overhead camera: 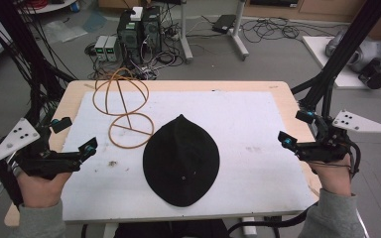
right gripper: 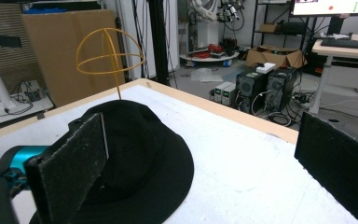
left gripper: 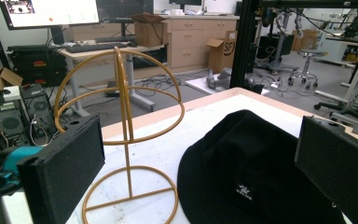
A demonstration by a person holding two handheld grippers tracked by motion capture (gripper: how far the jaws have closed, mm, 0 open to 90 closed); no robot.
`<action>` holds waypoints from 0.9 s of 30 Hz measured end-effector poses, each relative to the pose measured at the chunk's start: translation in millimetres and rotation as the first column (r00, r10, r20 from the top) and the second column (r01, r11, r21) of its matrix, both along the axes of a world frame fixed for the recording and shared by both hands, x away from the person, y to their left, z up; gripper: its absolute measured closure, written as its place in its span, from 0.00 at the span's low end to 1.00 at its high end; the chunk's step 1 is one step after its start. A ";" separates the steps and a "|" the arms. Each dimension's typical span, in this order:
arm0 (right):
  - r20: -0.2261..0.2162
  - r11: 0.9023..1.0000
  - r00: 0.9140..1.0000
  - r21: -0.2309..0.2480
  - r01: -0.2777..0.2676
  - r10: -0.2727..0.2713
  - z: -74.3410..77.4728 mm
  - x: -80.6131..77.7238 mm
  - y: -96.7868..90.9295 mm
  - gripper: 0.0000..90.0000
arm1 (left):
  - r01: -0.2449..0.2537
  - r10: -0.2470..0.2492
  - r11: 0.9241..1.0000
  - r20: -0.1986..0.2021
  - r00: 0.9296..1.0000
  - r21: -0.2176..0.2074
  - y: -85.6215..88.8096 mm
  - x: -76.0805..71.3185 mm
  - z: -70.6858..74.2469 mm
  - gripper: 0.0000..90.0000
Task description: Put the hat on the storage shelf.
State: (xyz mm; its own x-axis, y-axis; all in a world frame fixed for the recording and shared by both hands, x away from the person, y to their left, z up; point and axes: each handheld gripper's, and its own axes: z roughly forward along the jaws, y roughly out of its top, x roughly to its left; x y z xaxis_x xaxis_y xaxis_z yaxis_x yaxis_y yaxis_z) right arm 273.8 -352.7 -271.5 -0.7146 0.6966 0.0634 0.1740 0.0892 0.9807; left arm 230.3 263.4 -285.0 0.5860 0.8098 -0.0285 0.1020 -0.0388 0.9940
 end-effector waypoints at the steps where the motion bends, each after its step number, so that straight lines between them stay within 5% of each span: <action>1: 0.000 1.000 1.000 0.000 -0.001 0.001 0.1 -0.1 0.0 0.02 | 0.000 0.000 1.000 -0.003 1.000 -0.001 -0.5 0.1 -0.2 0.02; 27: 0.000 1.000 1.000 -0.010 -0.005 0.005 0.2 -1.2 0.5 0.02 | 0.007 -0.007 1.000 -0.006 1.000 0.013 -13.3 -0.5 2.9 0.02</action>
State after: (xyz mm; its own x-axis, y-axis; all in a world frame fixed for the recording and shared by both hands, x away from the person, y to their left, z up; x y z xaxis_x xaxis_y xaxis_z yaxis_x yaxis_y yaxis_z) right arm 272.5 -352.1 -271.3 -0.7181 0.6937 0.0564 0.1733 0.0997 0.9798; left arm 229.8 250.1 -282.1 0.5917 0.8059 -0.0213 0.1072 -0.0525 0.9929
